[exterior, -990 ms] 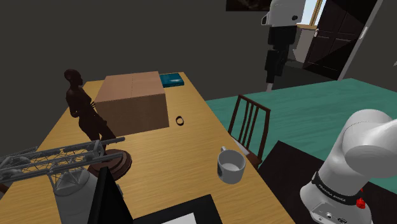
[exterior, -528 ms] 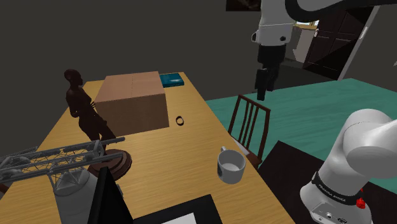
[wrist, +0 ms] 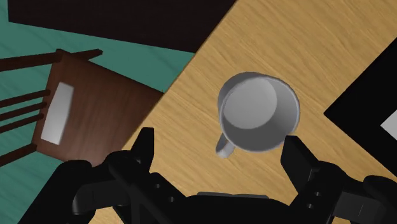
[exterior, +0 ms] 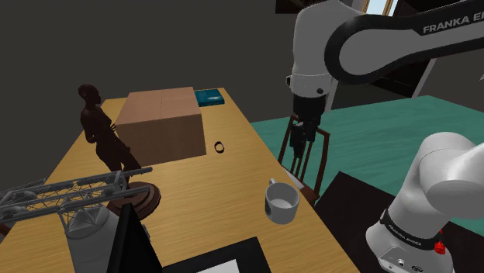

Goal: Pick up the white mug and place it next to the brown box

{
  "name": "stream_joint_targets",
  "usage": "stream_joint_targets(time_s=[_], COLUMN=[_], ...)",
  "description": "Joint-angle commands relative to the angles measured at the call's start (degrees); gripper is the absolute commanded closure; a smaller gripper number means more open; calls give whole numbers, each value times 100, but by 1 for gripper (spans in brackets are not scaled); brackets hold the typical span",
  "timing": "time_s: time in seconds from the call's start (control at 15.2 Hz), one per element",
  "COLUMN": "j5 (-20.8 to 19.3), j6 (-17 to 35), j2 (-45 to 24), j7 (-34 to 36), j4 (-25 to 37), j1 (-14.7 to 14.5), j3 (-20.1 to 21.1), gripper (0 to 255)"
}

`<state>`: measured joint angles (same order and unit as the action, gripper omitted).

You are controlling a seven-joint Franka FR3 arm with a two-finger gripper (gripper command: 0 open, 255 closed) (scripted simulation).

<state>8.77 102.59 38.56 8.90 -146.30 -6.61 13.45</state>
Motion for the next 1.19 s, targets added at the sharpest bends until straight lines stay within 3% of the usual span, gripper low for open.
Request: stream_joint_targets(time_s=[0.0,0.4,0.73,1.12], j5=[104,276,144,31], j6=[362,1428,2329,2886], j2=[-235,-1104,-2094,-2487], j7=[190,765,1372,1522], j4=[-108,-289,-220,-407], j1=[-81,-262,-288,-251], j3=[235,936,1538,1674], gripper=[0,0,0,0])
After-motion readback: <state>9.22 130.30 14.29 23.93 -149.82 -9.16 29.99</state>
